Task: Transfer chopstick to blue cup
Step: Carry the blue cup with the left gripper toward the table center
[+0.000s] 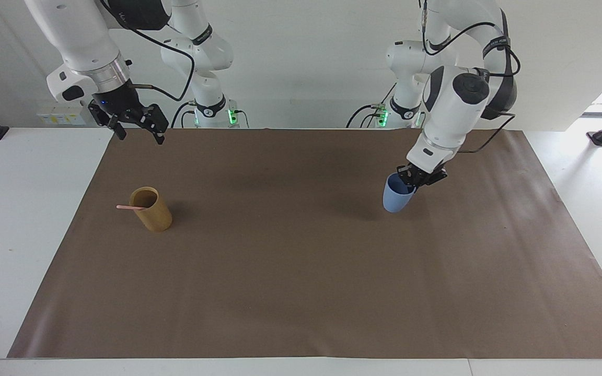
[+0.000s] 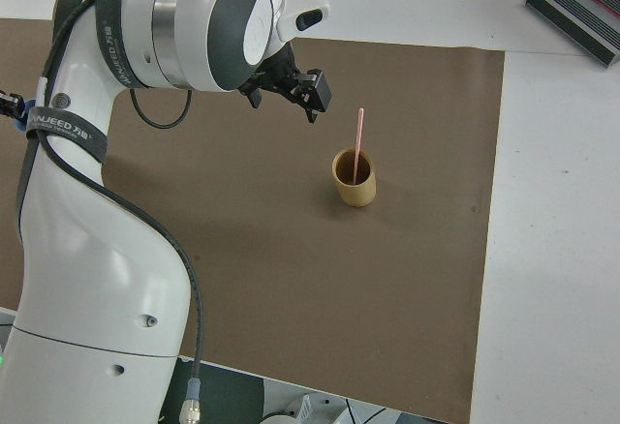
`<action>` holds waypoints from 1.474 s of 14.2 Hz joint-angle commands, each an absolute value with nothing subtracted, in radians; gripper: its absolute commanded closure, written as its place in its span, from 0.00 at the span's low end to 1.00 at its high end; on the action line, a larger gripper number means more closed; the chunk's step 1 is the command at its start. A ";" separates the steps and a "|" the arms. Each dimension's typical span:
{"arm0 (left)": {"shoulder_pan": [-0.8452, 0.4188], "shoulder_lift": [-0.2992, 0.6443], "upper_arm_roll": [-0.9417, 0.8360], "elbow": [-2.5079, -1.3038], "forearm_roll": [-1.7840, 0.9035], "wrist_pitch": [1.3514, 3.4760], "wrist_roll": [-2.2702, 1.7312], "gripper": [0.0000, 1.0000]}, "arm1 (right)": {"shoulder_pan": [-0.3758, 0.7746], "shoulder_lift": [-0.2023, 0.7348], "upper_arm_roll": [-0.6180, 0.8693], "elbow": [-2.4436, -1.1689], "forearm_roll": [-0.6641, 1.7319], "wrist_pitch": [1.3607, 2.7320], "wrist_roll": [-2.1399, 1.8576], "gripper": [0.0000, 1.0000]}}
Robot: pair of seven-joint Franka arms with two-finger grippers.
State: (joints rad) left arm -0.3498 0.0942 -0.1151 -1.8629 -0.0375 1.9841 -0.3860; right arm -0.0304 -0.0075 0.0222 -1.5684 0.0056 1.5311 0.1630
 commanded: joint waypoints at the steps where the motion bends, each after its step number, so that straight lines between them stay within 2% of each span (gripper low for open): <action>1: -0.454 0.231 -0.100 -1.697 -0.026 1.936 -0.494 1.00 | -0.032 -0.028 0.018 -1.592 0.026 1.543 0.149 0.00; 4: -0.543 0.293 -0.100 -1.680 -0.026 1.957 -0.555 1.00 | -0.032 -0.028 0.017 -1.592 0.026 1.542 0.140 0.00; 7: -0.580 0.317 -0.100 -1.680 -0.029 1.983 -0.560 1.00 | -0.037 -0.029 0.011 -1.601 0.026 1.557 0.137 0.00; 9: -0.601 0.341 -0.100 -1.677 -0.034 1.999 -0.561 1.00 | -0.051 -0.037 0.009 -1.646 0.026 1.642 0.127 0.00; 14: -0.627 0.385 -0.098 -1.661 -0.021 2.040 -0.609 1.00 | -0.144 0.027 0.009 -1.701 0.025 1.799 -0.011 0.00; 18: -0.624 0.387 -0.097 -1.664 -0.021 2.088 -0.611 1.00 | -0.166 0.135 0.011 -1.726 0.018 1.966 -0.076 0.00; 20: -0.620 0.387 -0.098 -1.669 -0.021 2.097 -0.611 0.86 | -0.166 0.132 0.011 -1.791 0.020 2.035 -0.158 0.00; 21: -0.618 0.387 -0.098 -1.670 -0.023 2.097 -0.611 0.68 | -0.169 0.124 0.009 -1.834 0.020 2.077 -0.191 0.00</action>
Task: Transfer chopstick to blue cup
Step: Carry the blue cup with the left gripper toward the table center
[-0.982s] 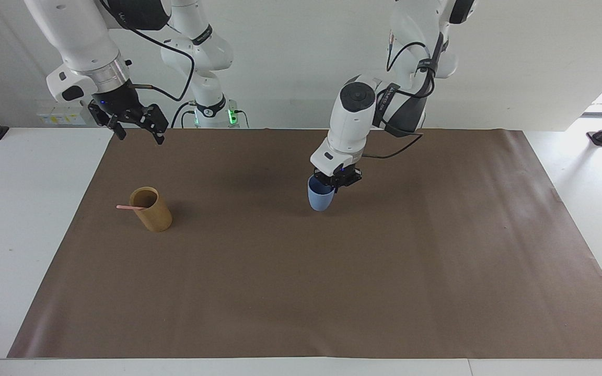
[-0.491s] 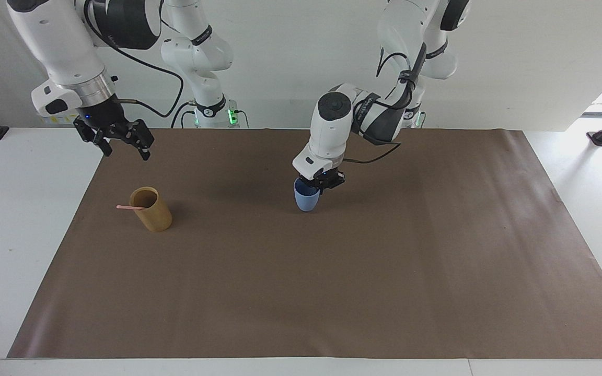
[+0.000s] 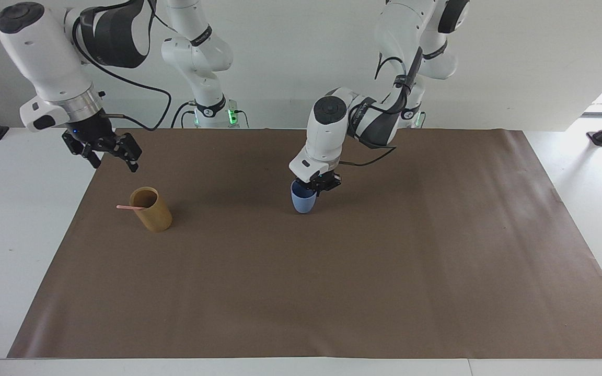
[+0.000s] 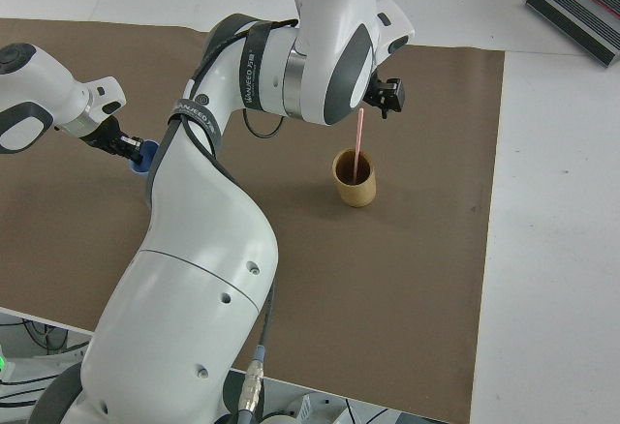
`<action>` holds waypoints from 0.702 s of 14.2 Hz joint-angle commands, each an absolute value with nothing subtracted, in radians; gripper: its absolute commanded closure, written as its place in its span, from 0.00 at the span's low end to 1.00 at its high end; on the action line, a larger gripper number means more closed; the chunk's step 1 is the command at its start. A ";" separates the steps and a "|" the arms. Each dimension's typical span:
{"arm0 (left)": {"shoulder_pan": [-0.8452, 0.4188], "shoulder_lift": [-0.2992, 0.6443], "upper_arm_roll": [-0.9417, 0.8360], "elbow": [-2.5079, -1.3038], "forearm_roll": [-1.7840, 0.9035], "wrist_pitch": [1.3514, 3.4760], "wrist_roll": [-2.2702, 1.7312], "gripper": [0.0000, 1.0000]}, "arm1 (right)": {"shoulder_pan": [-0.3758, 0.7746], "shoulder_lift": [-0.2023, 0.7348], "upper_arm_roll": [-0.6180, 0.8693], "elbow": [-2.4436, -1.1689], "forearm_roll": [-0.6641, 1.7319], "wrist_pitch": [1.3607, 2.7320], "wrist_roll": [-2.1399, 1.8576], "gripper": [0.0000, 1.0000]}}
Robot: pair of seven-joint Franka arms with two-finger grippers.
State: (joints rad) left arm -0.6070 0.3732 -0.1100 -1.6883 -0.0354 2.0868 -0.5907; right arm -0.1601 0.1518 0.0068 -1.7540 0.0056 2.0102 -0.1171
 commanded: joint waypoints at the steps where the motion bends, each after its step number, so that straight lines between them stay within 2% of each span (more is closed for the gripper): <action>1: -0.618 0.387 -0.097 -1.671 -0.021 2.097 -0.612 0.57 | -0.176 0.112 0.011 -1.873 0.020 2.121 -0.208 0.00; 3: -0.618 0.387 -0.097 -1.671 -0.021 2.094 -0.612 0.43 | -0.172 0.101 0.011 -1.899 0.020 2.160 -0.210 0.00; 4: -0.618 0.385 -0.095 -1.671 -0.021 2.089 -0.614 0.30 | -0.169 0.101 0.011 -1.899 0.020 2.157 -0.212 0.08; 5: -0.620 0.385 -0.094 -1.669 -0.023 2.088 -0.614 0.26 | -0.169 0.101 0.011 -1.895 0.020 2.151 -0.215 0.22; 6: -0.620 0.385 -0.094 -1.667 -0.023 2.088 -0.614 0.21 | -0.172 0.101 0.011 -1.893 0.020 2.149 -0.218 0.40; 8: -0.618 0.385 -0.092 -1.669 -0.021 2.085 -0.614 0.19 | -0.178 0.103 0.012 -1.888 0.028 2.143 -0.264 0.79; 9: -0.617 0.385 -0.092 -1.670 -0.021 2.086 -0.614 0.18 | -0.179 0.104 0.012 -1.884 0.029 2.144 -0.288 0.94; 10: -0.615 0.385 -0.092 -1.674 -0.021 2.089 -0.614 0.17 | -0.179 0.107 0.012 -1.878 0.031 2.145 -0.296 0.98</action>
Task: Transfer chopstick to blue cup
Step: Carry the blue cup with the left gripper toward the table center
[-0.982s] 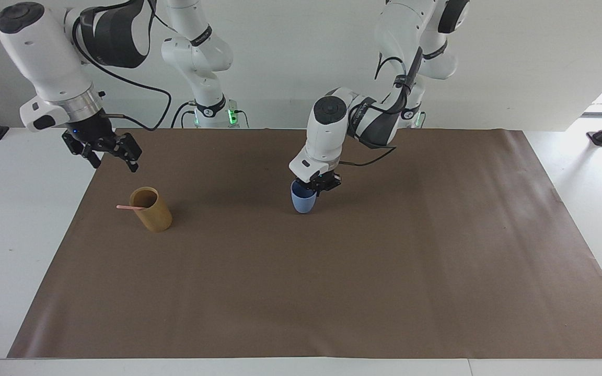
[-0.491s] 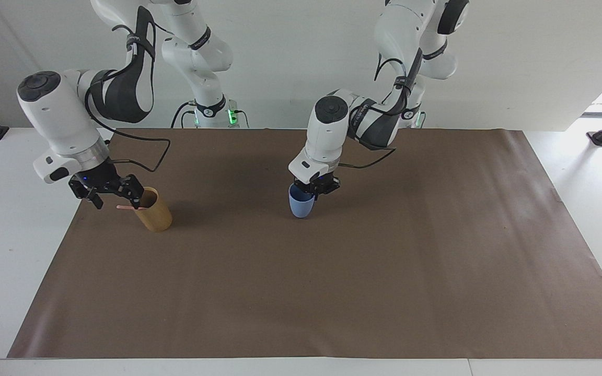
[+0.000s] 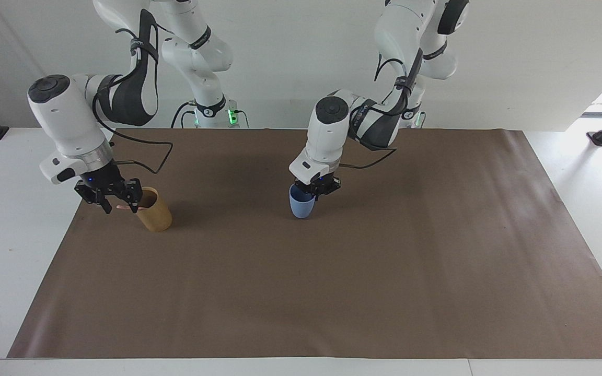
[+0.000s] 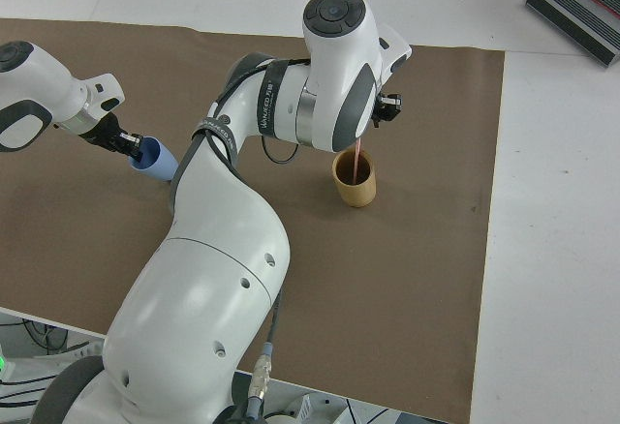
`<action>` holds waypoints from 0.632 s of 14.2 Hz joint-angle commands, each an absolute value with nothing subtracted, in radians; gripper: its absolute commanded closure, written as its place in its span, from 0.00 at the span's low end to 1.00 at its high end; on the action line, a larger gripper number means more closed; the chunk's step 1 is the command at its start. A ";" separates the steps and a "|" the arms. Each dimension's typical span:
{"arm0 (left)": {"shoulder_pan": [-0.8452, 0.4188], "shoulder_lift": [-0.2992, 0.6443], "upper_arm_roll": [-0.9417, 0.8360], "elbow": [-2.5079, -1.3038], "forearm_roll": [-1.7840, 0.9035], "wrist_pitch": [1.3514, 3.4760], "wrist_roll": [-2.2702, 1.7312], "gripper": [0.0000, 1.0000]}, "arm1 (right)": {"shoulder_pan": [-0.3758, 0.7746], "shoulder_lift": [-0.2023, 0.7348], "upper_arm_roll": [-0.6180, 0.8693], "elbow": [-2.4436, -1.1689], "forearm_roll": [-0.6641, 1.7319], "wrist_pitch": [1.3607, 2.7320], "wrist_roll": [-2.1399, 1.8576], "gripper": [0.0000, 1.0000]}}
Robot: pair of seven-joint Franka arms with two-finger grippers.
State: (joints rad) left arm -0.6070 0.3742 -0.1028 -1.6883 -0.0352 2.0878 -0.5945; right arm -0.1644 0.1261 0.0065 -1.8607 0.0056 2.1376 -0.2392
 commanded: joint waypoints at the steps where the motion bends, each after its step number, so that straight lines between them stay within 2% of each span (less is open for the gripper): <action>1: -0.615 0.387 -0.094 -1.675 -0.021 2.089 -0.614 0.16 | -0.179 0.107 0.014 -1.875 0.053 2.145 -0.296 1.00; 4: -0.614 0.385 -0.094 -1.686 -0.023 2.092 -0.614 0.08 | -0.176 0.103 0.012 -1.850 0.152 2.141 -0.304 1.00; 5: -0.614 0.385 -0.094 -1.686 -0.023 2.089 -0.614 0.00 | -0.175 0.100 0.015 -1.833 0.152 2.132 -0.302 1.00; 8: -0.614 0.376 -0.089 -1.684 -0.023 2.077 -0.635 0.00 | -0.172 0.077 0.015 -1.792 0.143 2.100 -0.304 1.00; 9: -0.611 0.365 -0.087 -1.683 -0.023 2.072 -0.635 0.00 | -0.172 0.043 0.015 -1.789 0.140 2.074 -0.302 1.00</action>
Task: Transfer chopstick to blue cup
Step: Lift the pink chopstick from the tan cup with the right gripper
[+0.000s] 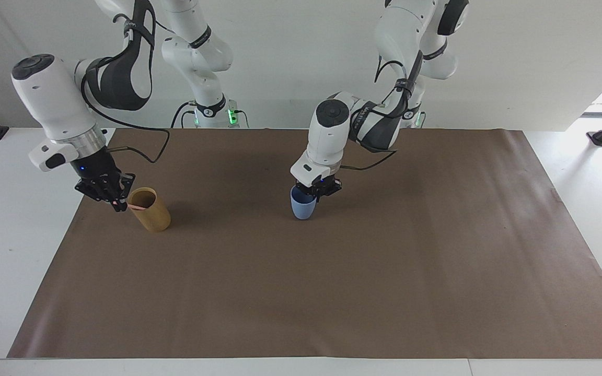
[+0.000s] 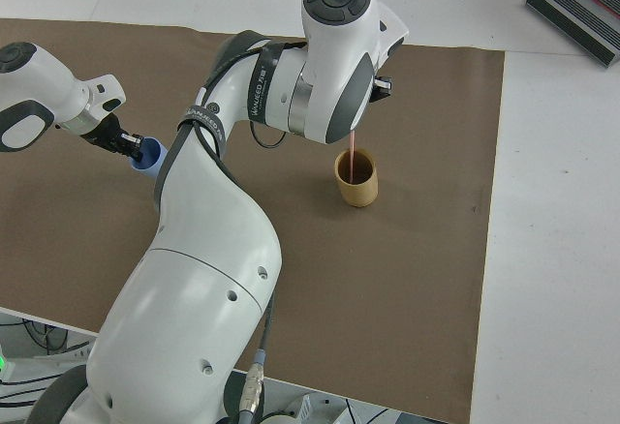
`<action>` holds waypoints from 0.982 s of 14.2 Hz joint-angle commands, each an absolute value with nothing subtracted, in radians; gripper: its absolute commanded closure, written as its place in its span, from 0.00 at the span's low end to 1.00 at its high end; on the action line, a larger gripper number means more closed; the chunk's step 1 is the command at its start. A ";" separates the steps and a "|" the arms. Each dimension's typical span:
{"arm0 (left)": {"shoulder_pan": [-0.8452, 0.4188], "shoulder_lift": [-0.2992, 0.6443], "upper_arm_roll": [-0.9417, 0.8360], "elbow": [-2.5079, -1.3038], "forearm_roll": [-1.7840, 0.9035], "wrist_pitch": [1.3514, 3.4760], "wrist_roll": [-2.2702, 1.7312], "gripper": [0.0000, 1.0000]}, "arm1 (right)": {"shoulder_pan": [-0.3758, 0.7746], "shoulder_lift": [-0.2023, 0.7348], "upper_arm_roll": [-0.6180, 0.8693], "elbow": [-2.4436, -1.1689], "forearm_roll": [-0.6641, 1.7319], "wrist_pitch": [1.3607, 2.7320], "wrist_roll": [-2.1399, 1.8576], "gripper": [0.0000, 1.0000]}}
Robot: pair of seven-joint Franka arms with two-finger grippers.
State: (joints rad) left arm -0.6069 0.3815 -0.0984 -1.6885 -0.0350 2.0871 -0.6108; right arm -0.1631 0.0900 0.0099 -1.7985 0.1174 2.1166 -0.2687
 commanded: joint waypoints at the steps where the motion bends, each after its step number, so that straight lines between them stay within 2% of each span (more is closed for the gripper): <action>1: -0.594 0.354 -0.087 -1.681 -0.023 2.060 -0.634 0.00 | -0.166 0.010 0.015 -1.776 0.135 2.045 -0.292 1.00; 3: -0.578 0.344 -0.087 -1.678 -0.023 2.057 -0.634 0.00 | -0.157 -0.008 0.023 -1.732 0.130 1.988 -0.290 1.00; 6: -0.569 0.341 -0.089 -1.690 -0.025 2.062 -0.634 0.00 | -0.153 -0.008 0.028 -1.707 0.065 1.980 -0.290 1.00; 7: -0.569 0.339 -0.089 -1.700 -0.026 2.063 -0.640 0.20 | -0.132 -0.012 0.031 -1.703 0.051 1.977 -0.291 1.00; 8: -0.571 0.337 -0.089 -1.703 -0.026 2.059 -0.641 0.99 | -0.123 -0.021 0.032 -1.703 0.037 1.977 -0.290 1.00; 12: -0.575 0.330 -0.089 -1.712 -0.025 2.057 -0.643 1.00 | -0.121 -0.029 0.046 -1.703 0.029 1.977 -0.281 1.00; 13: -0.577 0.330 -0.089 -1.712 -0.025 2.057 -0.641 0.88 | -0.121 -0.028 0.052 -1.703 0.031 1.977 -0.259 1.00; 14: -0.575 0.330 -0.089 -1.716 -0.025 2.060 -0.638 0.86 | -0.121 -0.031 0.070 -1.703 0.031 1.979 -0.233 1.00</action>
State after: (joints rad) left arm -0.5766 0.3565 -0.0877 -1.6869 -0.0349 2.0673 -0.6263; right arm -0.1114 -0.0205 0.0411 -1.7065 0.0432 1.9922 -0.2677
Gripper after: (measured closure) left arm 0.921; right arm 0.912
